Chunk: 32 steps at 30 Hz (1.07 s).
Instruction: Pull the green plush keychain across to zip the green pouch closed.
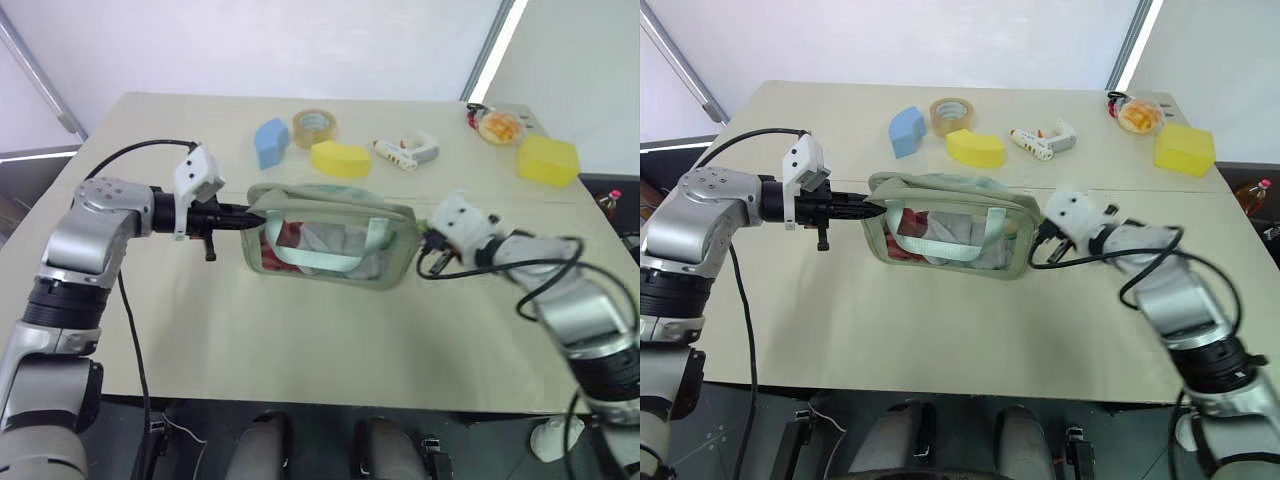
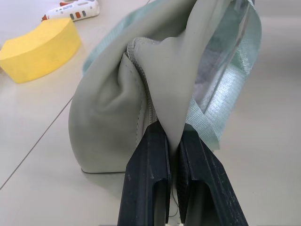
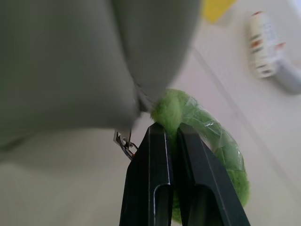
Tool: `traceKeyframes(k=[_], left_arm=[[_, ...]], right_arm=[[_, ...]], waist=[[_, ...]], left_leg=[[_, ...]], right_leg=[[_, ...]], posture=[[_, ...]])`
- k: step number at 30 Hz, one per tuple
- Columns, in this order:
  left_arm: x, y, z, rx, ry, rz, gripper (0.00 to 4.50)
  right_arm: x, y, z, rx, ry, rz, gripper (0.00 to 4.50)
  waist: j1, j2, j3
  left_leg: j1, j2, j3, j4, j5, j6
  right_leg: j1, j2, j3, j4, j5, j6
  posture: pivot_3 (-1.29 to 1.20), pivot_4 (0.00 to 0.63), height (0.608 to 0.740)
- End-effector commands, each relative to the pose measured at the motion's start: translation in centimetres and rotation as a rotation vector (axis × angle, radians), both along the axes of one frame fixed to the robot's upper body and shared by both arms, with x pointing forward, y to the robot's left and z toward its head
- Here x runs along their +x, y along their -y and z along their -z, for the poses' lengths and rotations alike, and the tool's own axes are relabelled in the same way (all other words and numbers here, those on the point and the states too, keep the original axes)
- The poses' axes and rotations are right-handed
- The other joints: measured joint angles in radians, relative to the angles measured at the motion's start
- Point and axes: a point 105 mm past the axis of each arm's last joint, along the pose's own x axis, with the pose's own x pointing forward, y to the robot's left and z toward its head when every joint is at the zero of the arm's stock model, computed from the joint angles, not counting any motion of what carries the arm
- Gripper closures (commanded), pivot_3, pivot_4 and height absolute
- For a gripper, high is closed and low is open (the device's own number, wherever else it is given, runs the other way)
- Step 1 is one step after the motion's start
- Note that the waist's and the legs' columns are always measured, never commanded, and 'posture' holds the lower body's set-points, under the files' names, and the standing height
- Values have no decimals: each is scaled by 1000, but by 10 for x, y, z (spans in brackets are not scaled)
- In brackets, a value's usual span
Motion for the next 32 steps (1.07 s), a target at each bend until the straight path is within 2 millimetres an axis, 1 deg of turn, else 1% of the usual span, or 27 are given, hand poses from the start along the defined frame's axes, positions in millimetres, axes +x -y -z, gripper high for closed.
traceKeyframes(k=[1,3,5,7,9,11,12,13,14,15,16,17,19,20,23,26,30,32], left_arm=[[2,-6,-5,13,19,-38,4500],[1,-6,-5,12,19,-40,4500],[0,-7,-5,15,19,-44,4500],[-1,-8,-4,20,21,-52,4500],[1,-9,-6,17,28,-67,4500],[2,-11,-8,13,38,-78,3749],[2,-11,-9,12,39,-80,3517],[2,-12,-11,4,39,-82,3077],[3,-13,-14,-7,39,-86,2542],[3,-15,-20,-21,40,-92,2010],[3,-18,-24,-33,42,-99,1614],[3,-21,-28,-44,41,-105,986],[1,-26,-37,-70,34,-109,4],[0,-28,-42,-84,32,-111,0],[-7,-34,-56,-110,19,-102,0],[-13,-36,-67,-127,17,-93,0],[-16,-36,-70,-139,3,-90,0],[-16,-37,-67,-133,3,-90,0]], right_arm=[[-1,-2,32,3,-77,39,4456],[0,-8,40,16,-88,37,4456],[3,-13,40,39,-82,39,4456],[11,-10,28,64,-34,62,4456],[21,2,5,124,27,117,4456],[27,16,-20,171,74,150,4500],[28,20,-28,190,84,154,3788],[27,24,-43,222,93,150,3475],[26,28,-58,245,106,141,2941],[23,30,-79,286,122,120,2394],[19,31,-97,320,132,95,2006],[15,31,-109,337,135,69,1401],[2,27,-127,349,117,-15,296],[-7,22,-135,363,99,-72,62],[-40,0,-148,395,19,-287,62],[-67,-10,-146,370,-79,-406,62],[-80,-15,-132,313,-144,-428,62],[-81,-15,-124,281,-153,-418,62]], waist=[[-1,0,0],[-2,0,0],[-3,0,0],[-7,0,0],[-15,0,0],[-15,1,0],[-15,1,0],[-15,1,0],[-14,1,1],[-15,2,1],[-15,2,2],[-16,3,2],[-16,3,2],[-16,3,2],[-16,3,2],[-16,3,2],[-15,2,2],[-15,2,2]], left_leg=[[0,0,0,0,0,0],[1,0,0,0,0,0],[1,0,0,0,0,1],[1,0,0,0,0,1],[1,0,0,0,0,0],[1,0,-1,0,0,0],[1,0,-1,0,0,0],[0,0,-1,-1,0,0],[-1,0,-1,-1,0,0],[-1,0,-1,-1,0,0],[-2,0,0,-1,0,0],[-2,0,0,-1,0,0],[-2,0,0,-1,0,0],[-2,1,0,-1,0,1],[-2,1,0,-1,-2,3],[-2,1,0,-1,-2,4],[-2,1,-1,-1,-3,4],[-2,1,0,0,-3,5]], right_leg=[[0,0,0,0,0,0],[1,0,0,0,0,0],[1,0,0,0,0,0],[1,0,0,0,0,0],[1,0,0,0,0,0],[1,0,0,0,0,0],[0,0,0,0,0,0],[0,0,0,0,0,0],[-1,0,0,0,0,0],[-1,0,0,0,0,0],[-2,0,0,0,0,0],[-2,0,0,0,0,0],[-3,0,0,0,0,0],[-3,1,0,0,0,0],[-2,1,0,0,0,0],[-2,1,0,0,0,0],[-1,0,0,0,0,0],[-1,0,1,0,0,0]], posture=[[0,150,740],[0,150,740],[0,150,740],[0,150,740],[0,150,740],[0,150,740],[0,150,740],[0,150,740],[0,150,740],[0,150,740],[0,150,740],[0,150,740],[0,150,740],[0,150,740],[0,150,740],[0,150,740],[0,150,740],[0,150,740]])
